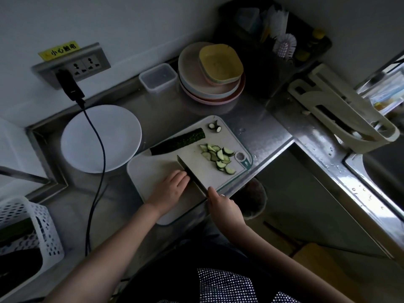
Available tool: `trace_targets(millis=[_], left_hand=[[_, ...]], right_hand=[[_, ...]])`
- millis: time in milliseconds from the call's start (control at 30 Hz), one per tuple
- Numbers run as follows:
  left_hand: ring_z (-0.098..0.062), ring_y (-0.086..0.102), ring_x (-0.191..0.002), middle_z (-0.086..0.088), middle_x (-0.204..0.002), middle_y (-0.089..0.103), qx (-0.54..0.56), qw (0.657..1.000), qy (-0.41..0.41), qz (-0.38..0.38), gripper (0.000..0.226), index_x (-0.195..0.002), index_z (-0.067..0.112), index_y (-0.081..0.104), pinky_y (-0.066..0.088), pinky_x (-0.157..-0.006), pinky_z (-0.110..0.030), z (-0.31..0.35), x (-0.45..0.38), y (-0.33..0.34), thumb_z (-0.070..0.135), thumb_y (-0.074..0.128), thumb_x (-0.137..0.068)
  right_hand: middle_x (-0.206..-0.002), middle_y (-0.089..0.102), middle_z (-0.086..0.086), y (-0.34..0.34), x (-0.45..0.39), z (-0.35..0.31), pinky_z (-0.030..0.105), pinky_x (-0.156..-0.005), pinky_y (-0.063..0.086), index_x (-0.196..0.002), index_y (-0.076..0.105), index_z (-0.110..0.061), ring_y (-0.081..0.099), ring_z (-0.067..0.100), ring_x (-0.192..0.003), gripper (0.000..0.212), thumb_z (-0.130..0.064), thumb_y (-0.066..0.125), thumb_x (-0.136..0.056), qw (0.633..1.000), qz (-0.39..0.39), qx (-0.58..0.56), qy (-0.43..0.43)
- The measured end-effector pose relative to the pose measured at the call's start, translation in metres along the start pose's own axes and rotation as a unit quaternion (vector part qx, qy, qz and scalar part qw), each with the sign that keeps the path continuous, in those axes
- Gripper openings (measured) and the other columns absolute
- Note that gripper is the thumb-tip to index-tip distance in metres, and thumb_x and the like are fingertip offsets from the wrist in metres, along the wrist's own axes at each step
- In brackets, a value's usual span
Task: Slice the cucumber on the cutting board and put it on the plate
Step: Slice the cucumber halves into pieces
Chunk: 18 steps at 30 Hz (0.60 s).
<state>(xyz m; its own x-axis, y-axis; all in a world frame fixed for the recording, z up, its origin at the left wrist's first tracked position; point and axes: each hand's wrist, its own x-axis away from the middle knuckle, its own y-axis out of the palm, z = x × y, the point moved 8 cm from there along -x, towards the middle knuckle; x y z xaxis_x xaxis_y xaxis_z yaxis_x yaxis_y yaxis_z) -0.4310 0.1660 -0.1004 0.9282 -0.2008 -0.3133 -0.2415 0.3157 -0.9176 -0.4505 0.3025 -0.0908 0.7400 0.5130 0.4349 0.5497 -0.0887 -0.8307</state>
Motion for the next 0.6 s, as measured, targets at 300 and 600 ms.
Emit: trace_targets(millis=[300,600], left_hand=[[-0.028,0.046,-0.096,-0.019,-0.096,0.061,-0.013,1.000,-0.010,0.006,0.033,-0.103,-0.003,0.062,0.055,-0.078,-0.038,0.001,-0.002,-0.007,0.004,0.040,-0.079],[-0.027,0.046,-0.098,-0.018,-0.097,0.062,0.011,0.999,-0.033,0.024,0.028,-0.107,0.004,0.046,0.055,-0.075,-0.037,0.000,-0.003,-0.010,0.005,0.040,-0.079]], right_hand=[[-0.079,0.057,0.010,-0.015,0.008,-0.008,0.036,-0.051,0.038,-0.101,0.033,-0.017,0.059,0.037,-0.070,0.007,-0.015,0.037,-0.096,0.999,0.044,-0.001,-0.011],[-0.079,0.055,0.009,0.000,0.009,0.001,0.038,-0.054,0.042,-0.099,0.030,-0.019,0.060,0.035,-0.069,0.011,-0.015,0.040,-0.096,1.000,0.024,0.012,-0.010]])
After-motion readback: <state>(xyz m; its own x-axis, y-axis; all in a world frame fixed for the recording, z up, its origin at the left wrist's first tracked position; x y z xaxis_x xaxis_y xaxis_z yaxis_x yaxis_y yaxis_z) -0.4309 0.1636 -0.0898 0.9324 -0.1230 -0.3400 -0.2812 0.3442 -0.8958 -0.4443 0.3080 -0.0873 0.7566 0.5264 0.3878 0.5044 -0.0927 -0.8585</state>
